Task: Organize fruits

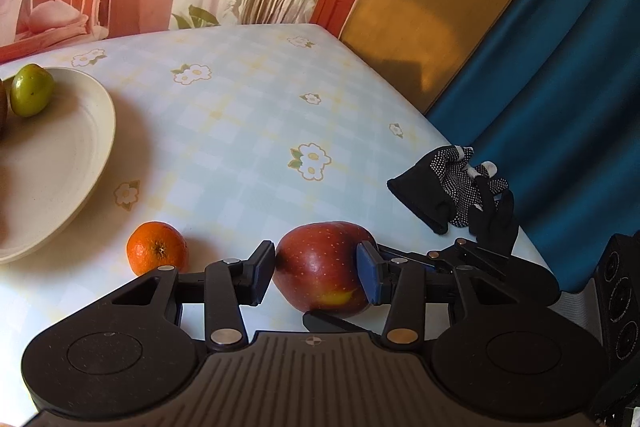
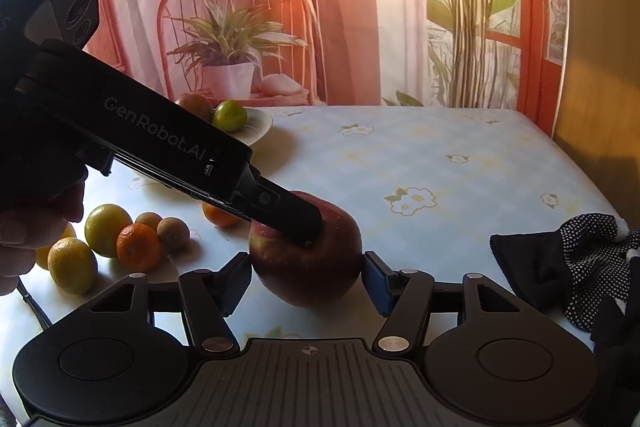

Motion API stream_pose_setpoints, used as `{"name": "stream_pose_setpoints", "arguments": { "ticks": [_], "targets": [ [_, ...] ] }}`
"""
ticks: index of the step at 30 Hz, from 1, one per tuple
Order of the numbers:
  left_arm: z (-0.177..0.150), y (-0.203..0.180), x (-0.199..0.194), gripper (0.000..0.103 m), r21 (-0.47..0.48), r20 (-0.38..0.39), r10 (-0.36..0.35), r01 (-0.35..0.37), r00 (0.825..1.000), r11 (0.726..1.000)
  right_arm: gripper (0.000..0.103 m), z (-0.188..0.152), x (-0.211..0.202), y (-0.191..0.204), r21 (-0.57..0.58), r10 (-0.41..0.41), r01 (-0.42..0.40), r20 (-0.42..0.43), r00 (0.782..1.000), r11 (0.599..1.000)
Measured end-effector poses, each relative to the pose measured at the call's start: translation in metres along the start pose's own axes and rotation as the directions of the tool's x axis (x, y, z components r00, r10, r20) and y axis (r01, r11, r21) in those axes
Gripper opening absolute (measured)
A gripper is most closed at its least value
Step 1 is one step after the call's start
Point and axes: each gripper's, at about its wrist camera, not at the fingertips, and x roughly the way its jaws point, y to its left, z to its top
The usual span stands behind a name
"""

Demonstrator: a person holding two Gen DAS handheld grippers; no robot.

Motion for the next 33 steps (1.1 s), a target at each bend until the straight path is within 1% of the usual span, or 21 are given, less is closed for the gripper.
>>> {"name": "stream_pose_setpoints", "arguments": {
  "ticks": [4, 9, 14, 17, 20, 24, 30, 33],
  "targets": [
    [0.007, 0.006, -0.012, 0.047, -0.029, 0.040, 0.003, -0.001, 0.999, 1.000, 0.056, 0.013, 0.000, 0.002, -0.025, 0.012, -0.012, 0.016, 1.000, 1.000],
    [0.021, 0.019, -0.029, 0.047, -0.055, 0.088, 0.036, -0.032, 0.995, 0.998, 0.056, 0.040, 0.012, 0.012, -0.077, 0.049, -0.046, 0.038, 0.998, 0.996],
    [0.041, 0.045, -0.046, 0.047, -0.096, 0.120, 0.096, -0.084, 0.988, 0.992, 0.056, 0.073, 0.039, 0.021, -0.114, 0.107, -0.101, 0.043, 0.993, 0.988],
    [0.053, 0.064, -0.052, 0.047, -0.116, 0.134, 0.135, -0.119, 0.982, 0.986, 0.056, 0.095, 0.062, 0.028, -0.140, 0.141, -0.135, 0.036, 0.989, 0.981],
    [0.065, 0.087, -0.053, 0.047, -0.153, 0.135, 0.164, -0.143, 0.977, 0.978, 0.056, 0.117, 0.090, 0.036, -0.164, 0.169, -0.165, 0.008, 0.986, 0.973],
    [0.076, 0.117, -0.047, 0.047, -0.209, 0.115, 0.184, -0.157, 0.976, 0.965, 0.056, 0.135, 0.127, 0.048, -0.176, 0.194, -0.199, -0.041, 0.980, 0.964],
    [0.082, 0.149, -0.033, 0.045, -0.267, 0.087, 0.192, -0.163, 0.977, 0.950, 0.056, 0.145, 0.168, 0.061, -0.211, 0.190, -0.211, -0.115, 0.975, 0.954],
    [0.082, 0.161, -0.028, 0.044, -0.289, 0.073, 0.185, -0.157, 0.980, 0.944, 0.056, 0.146, 0.181, 0.064, -0.233, 0.178, -0.209, -0.145, 0.973, 0.950]
  ]
}}
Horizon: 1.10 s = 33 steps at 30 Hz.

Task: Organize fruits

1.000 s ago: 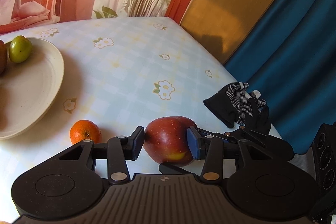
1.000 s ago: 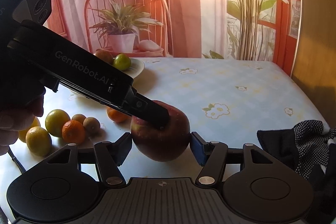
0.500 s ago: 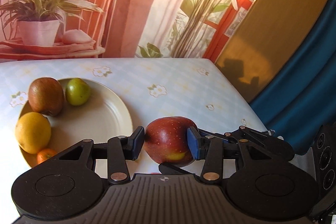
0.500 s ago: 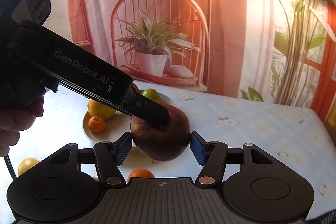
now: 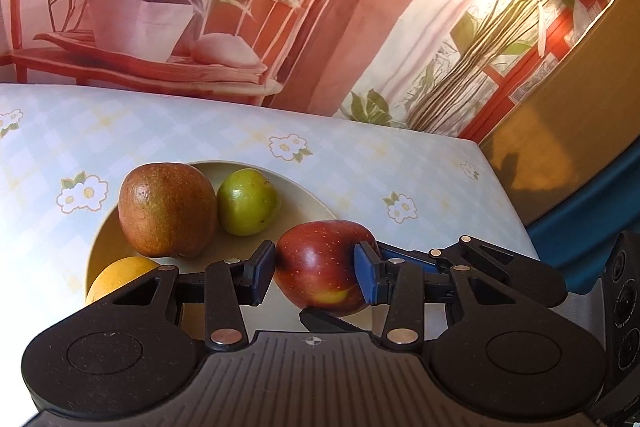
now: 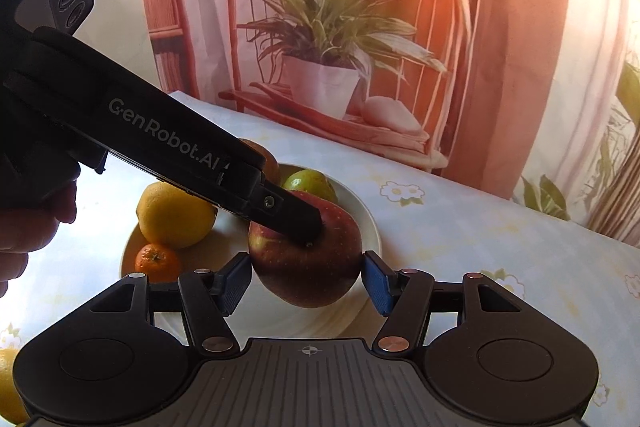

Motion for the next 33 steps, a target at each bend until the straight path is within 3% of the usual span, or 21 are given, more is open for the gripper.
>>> {"name": "stream_pose_setpoints", "arguments": {
  "ticks": [13, 24, 33],
  "targets": [
    [0.009, 0.013, 0.015, 0.044, -0.040, 0.016, 0.002, -0.001, 1.000, 0.999, 0.056, 0.007, 0.020, 0.003, -0.077, -0.085, 0.082, -0.030, 0.996, 0.994],
    [0.005, 0.011, -0.024, 0.044, -0.011, 0.088, 0.063, -0.062, 0.994, 0.998, 0.057, 0.010, 0.023, 0.008, -0.042, -0.151, 0.150, -0.046, 0.987, 0.988],
    [-0.012, 0.006, -0.065, 0.044, 0.043, 0.188, 0.144, -0.154, 0.972, 0.987, 0.058, -0.001, -0.022, 0.010, 0.087, -0.185, 0.178, 0.070, 0.980, 0.980]
  ]
}}
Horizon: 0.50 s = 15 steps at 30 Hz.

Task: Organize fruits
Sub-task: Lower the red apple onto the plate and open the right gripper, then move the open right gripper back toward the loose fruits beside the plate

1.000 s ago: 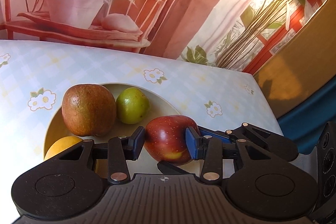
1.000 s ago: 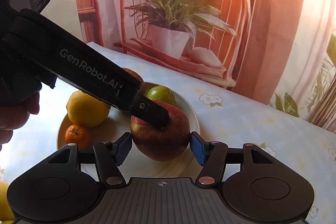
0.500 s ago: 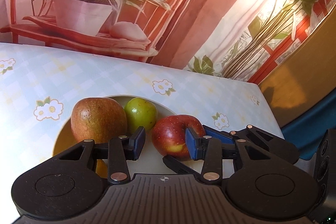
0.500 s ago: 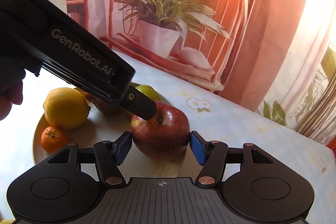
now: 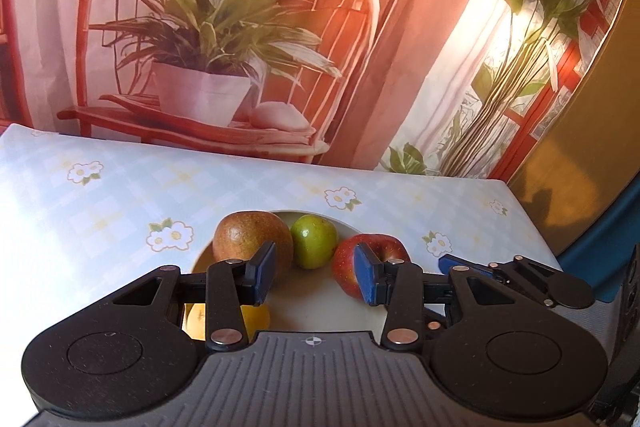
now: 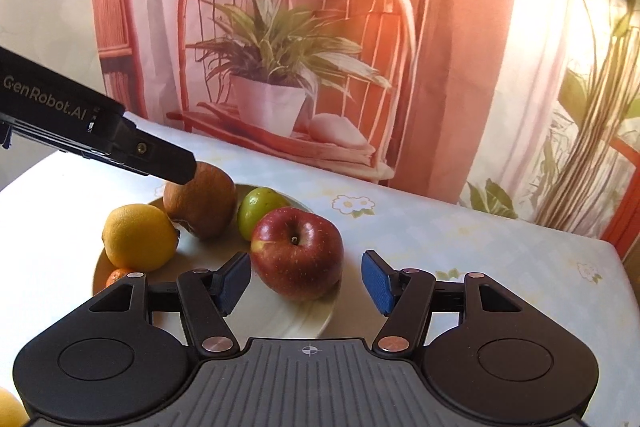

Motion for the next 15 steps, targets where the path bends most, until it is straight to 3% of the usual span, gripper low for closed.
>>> {"name": "stream_pose_setpoints", "arguments": {
  "ticks": [8, 15],
  "targets": [
    [-0.024, -0.014, -0.048, 0.046, 0.119, 0.099, 0.095, -0.107, 0.991, 0.987, 0.058, -0.041, -0.049, -0.013, 0.168, -0.071, 0.052, 0.107, 0.992, 0.984],
    [-0.058, -0.012, -0.088, 0.046, 0.171, 0.161, 0.160, -0.187, 0.974, 0.967, 0.058, -0.085, -0.089, -0.010, 0.308, -0.109, 0.063, 0.137, 0.985, 0.949]
  ]
}}
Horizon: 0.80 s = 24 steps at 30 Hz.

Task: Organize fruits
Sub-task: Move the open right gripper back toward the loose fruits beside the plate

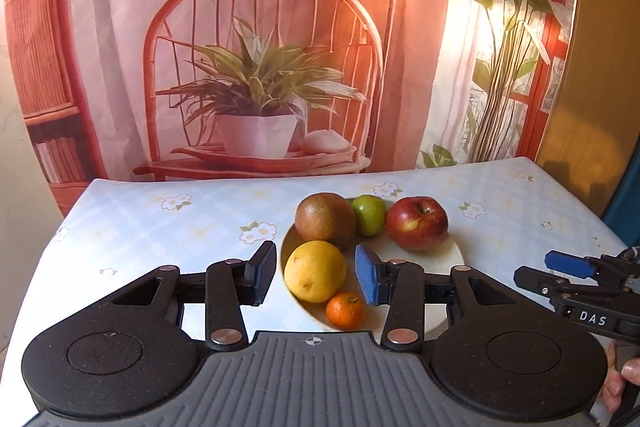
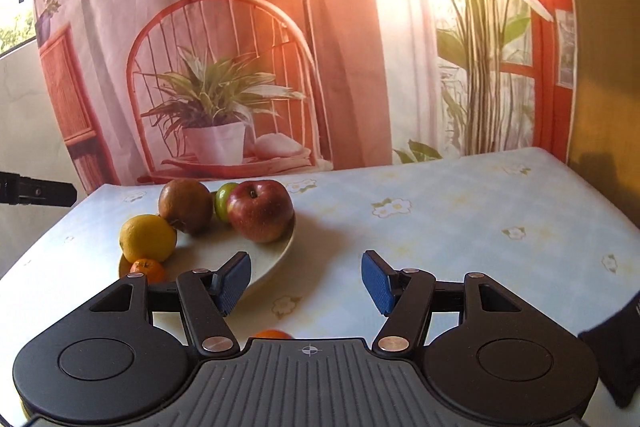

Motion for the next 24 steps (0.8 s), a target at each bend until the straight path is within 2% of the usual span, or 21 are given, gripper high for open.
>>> {"name": "stream_pose_setpoints", "arguments": {
  "ticks": [10, 15, 24],
  "targets": [
    [-0.032, 0.004, -0.036, 0.047, -0.045, 0.030, 0.045, -0.044, 0.999, 0.998, 0.058, -0.036, -0.032, -0.003, 0.052, -0.020, 0.018, 0.032, 0.999, 0.998],
    [-0.047, 0.006, -0.041, 0.048, -0.105, 0.000, 0.038, -0.038, 0.999, 0.994, 0.058, -0.044, -0.035, -0.008, 0.068, -0.041, 0.040, 0.019, 0.999, 0.997],
    [-0.067, 0.015, -0.049, 0.048, -0.133, -0.046, 0.045, -0.050, 0.998, 0.990, 0.058, -0.045, -0.041, 0.001, 0.056, -0.023, 0.022, 0.019, 1.000, 0.998]
  ]
}}
